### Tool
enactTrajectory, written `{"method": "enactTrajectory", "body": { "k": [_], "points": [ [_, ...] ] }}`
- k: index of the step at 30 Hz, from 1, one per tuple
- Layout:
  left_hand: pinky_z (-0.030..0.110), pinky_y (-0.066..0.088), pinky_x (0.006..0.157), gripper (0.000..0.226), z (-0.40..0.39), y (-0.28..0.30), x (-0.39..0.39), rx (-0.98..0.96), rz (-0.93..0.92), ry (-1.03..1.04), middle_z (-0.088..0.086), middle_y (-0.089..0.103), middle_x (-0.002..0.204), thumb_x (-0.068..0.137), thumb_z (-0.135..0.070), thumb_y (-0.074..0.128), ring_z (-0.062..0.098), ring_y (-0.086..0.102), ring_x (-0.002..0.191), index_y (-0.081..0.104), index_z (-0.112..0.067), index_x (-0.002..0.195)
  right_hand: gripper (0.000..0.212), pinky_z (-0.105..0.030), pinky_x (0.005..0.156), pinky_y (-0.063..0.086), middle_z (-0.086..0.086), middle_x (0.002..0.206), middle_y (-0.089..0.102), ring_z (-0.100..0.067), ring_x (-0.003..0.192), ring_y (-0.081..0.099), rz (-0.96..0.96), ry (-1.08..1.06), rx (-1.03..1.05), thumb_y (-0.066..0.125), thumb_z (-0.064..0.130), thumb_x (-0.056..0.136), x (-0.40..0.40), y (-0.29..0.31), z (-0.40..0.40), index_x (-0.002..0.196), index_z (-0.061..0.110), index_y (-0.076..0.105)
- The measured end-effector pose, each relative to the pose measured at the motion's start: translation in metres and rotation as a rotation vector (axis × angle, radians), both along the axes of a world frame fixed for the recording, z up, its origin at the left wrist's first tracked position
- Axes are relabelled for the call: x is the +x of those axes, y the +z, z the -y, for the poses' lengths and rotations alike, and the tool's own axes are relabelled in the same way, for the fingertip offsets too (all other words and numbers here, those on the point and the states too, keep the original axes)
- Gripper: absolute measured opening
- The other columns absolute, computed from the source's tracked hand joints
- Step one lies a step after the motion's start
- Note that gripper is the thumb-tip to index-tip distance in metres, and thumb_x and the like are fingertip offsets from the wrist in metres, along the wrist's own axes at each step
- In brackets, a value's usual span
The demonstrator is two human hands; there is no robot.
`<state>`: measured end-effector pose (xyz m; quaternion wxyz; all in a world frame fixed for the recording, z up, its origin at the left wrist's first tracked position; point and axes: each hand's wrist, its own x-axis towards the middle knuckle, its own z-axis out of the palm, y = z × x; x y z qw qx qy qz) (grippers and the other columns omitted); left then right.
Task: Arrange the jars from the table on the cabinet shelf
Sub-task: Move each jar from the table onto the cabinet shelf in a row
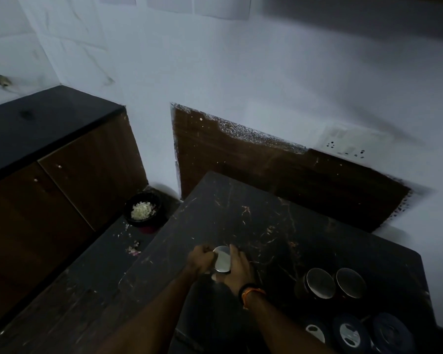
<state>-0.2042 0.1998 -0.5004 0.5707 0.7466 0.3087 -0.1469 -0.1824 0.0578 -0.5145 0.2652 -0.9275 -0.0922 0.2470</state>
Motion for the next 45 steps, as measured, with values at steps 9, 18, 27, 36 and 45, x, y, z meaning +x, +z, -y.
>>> {"method": "enactTrajectory", "body": {
  "k": [9,18,27,36,45],
  "points": [
    [0.029,0.056,0.069,0.021,0.022,0.003,-0.003,-0.269,-0.008,0.104,0.011,0.074,0.092,0.098,-0.014,0.053,0.018,0.069,0.074,0.069,-0.009,0.110,0.100,-0.044,0.112,0.041,0.004,0.150,0.042,-0.021,0.138,0.040,0.086,-0.180,0.159,0.083,0.048,0.069,0.000,0.011,0.038,0.151,0.035,0.029],
    [0.064,0.041,0.108,0.045,0.058,0.023,0.008,-1.033,-0.051,0.134,0.026,0.062,0.132,0.098,-0.044,0.050,0.045,0.057,0.125,0.064,-0.013,0.128,0.070,-0.045,0.103,0.048,-0.004,0.146,0.048,-0.022,0.126,0.052,-0.024,-0.372,0.691,0.073,0.013,0.084,0.040,0.095,0.081,0.145,0.029,0.043],
    [0.064,0.038,0.110,0.067,0.090,0.087,0.038,-1.364,0.214,-0.040,0.034,0.046,0.146,0.089,-0.030,0.069,0.052,0.045,0.134,0.043,-0.008,0.146,0.066,-0.038,0.085,0.056,-0.014,0.132,0.061,-0.028,0.113,0.065,-0.042,-0.490,1.178,0.067,0.029,0.074,0.066,0.153,0.122,0.138,0.019,0.053],
    [0.063,0.043,0.106,0.068,0.127,0.166,0.067,-1.196,0.553,-0.268,0.027,0.045,0.149,0.084,-0.011,0.074,0.047,0.051,0.132,0.045,-0.011,0.145,0.069,-0.057,0.100,0.047,-0.024,0.127,0.059,-0.037,0.109,0.058,-0.007,-0.442,1.399,0.062,0.045,0.086,0.085,0.231,0.134,0.141,0.006,0.049],
    [0.055,0.049,0.104,0.061,0.148,0.258,0.093,-0.999,0.759,-0.362,0.022,0.058,0.138,0.083,-0.007,0.069,0.043,0.057,0.126,0.051,-0.016,0.141,0.070,-0.051,0.094,0.048,-0.021,0.126,0.058,-0.038,0.110,0.056,0.135,-0.367,1.551,0.064,0.041,0.087,0.109,0.319,0.157,0.144,0.005,0.048]
  ]
}}
